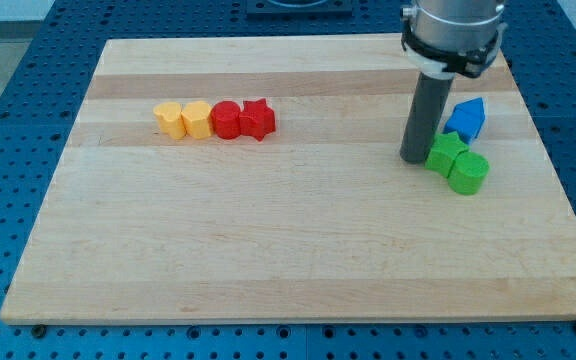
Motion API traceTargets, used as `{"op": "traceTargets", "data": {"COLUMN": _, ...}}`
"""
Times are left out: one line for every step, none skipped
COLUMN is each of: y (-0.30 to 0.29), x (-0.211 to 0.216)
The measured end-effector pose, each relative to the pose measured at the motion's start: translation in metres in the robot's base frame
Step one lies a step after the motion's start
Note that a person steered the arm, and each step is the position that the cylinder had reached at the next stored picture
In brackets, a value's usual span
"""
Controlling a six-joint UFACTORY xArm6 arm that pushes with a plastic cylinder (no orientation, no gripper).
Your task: Place the green circle to the right of the green star
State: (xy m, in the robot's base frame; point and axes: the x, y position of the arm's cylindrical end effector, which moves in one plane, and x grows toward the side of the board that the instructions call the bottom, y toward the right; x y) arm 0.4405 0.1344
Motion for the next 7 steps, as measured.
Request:
{"op": "traceTargets", "data": {"y": 0.0, "x": 0.031}}
{"op": "traceTargets", "data": {"y": 0.001, "x": 0.052}}
{"op": "traceTargets", "data": {"y": 0.027, "x": 0.061}}
{"op": "traceTargets", "data": {"y": 0.054, "x": 0.061}}
{"op": "traceTargets", "data": {"y": 0.067, "x": 0.06}}
{"op": "traceTargets", "data": {"y": 0.069, "x": 0.054}}
{"op": "traceTargets", "data": {"y": 0.076, "x": 0.044}}
